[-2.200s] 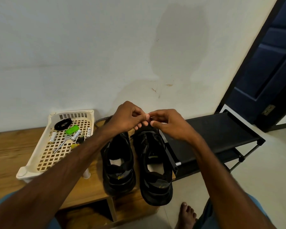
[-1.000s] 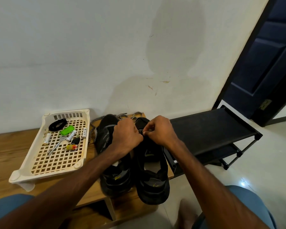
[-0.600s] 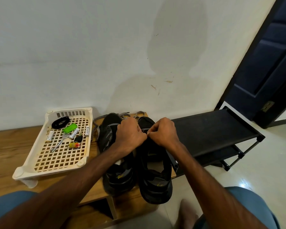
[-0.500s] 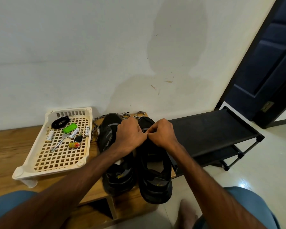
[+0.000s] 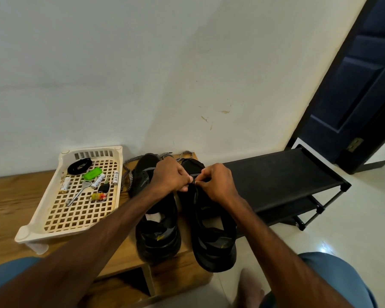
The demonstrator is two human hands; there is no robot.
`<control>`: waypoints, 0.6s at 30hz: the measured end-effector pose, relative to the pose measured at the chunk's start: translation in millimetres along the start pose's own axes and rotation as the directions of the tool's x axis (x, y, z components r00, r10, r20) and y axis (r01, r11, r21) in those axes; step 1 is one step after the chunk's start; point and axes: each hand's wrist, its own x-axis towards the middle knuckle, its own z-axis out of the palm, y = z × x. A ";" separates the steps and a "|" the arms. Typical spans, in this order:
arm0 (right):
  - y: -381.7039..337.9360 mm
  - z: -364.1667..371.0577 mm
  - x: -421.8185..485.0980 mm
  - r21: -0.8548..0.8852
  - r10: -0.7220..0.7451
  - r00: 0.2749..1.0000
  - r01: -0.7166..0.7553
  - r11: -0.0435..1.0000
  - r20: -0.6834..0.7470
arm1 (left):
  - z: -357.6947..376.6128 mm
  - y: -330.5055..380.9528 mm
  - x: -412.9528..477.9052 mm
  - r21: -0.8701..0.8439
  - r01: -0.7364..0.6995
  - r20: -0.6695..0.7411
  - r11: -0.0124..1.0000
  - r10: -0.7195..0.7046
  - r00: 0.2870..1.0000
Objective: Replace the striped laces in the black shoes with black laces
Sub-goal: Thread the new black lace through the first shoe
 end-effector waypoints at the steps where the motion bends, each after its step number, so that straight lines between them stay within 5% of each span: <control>1: 0.8 -0.6 0.1 -0.013 -0.003 1.000 0.003 1.000 0.010 | 0.2 0.2 0.7 0.029 -0.003 0.007 1.000 0.003 1.000; 6: 1.2 -0.1 0.8 -0.101 -0.021 0.998 0.027 0.994 0.066 | -1.7 -4.2 1.0 0.033 0.011 -0.002 0.999 -0.011 1.000; 9: 4.0 -1.7 2.4 -0.073 -0.015 0.999 0.018 0.997 0.045 | -22.5 -1.3 5.9 -0.376 0.040 -0.057 0.926 -0.066 0.996; 12: 3.3 -3.2 1.3 -0.038 -0.018 0.999 0.019 0.999 0.042 | -53.6 3.3 12.9 -0.914 0.066 0.041 0.399 -0.071 0.997; 13: 3.2 -4.3 0.5 -0.020 -0.016 0.999 0.017 1.000 0.042 | -60.4 4.2 14.2 -0.972 0.065 0.055 0.224 -0.048 0.997; 14: 3.0 -6.2 -0.5 0.000 -0.008 0.999 0.008 1.000 0.036 | -64.0 4.6 16.0 -0.985 0.072 0.068 0.156 -0.033 0.997; 15: 2.7 -8.9 -1.1 0.022 -0.002 1.000 0.002 1.000 0.017 | -63.9 4.5 17.0 -0.971 0.078 0.077 0.226 -0.014 0.997; 16: 2.9 -12.2 -1.5 0.044 0.002 1.000 -0.001 0.999 -0.014 | -60.2 4.4 15.9 -0.891 0.054 0.070 0.451 0.019 0.997; 17: 2.8 -16.1 -1.7 0.068 0.002 0.998 0.001 0.998 -0.057 | -53.2 2.8 13.4 -0.657 -0.037 0.048 0.753 0.091 0.995; 18: 2.9 -19.8 -2.2 0.092 0.000 0.995 0.009 0.996 -0.100 | -44.0 -0.2 9.5 -0.258 -0.172 0.054 0.951 0.192 0.980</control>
